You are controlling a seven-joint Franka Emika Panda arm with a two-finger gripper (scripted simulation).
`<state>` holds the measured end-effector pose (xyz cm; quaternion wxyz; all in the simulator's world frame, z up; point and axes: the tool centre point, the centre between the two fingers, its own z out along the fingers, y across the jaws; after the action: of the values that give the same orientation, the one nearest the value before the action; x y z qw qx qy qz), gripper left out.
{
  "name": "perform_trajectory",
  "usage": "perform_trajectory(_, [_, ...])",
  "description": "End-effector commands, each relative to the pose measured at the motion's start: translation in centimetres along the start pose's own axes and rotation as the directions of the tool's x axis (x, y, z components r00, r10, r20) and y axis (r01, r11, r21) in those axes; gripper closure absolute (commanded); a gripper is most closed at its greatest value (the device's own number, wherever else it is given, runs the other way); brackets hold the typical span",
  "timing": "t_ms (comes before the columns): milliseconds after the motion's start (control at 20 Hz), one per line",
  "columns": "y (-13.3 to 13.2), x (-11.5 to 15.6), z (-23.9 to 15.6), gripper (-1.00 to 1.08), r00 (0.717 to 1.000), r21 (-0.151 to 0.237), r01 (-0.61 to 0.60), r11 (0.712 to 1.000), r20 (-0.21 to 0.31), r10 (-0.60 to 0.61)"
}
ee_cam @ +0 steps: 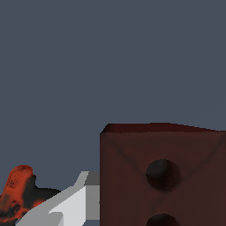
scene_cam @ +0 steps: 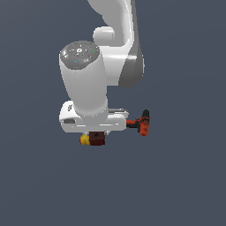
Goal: Pick up a designated object from a clutter of objects.
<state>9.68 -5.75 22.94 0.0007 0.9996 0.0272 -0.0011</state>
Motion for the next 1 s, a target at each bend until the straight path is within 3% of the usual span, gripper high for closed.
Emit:
perform_trajectory(0, [-2.2, 0.5, -2.4, 1.08, 1.0, -0.001, -0.001, 1.0, -0.001, 0.001])
perform_trajectory(550, [-10.8, 3.1, -11.8, 1.08, 1.0, 0.0, -0.001, 1.0, -0.002, 0.001])
perform_trajectory(950, [-14.6, 4.4, -15.9, 1.08, 1.0, 0.001, -0.001, 1.0, -0.002, 0.001])
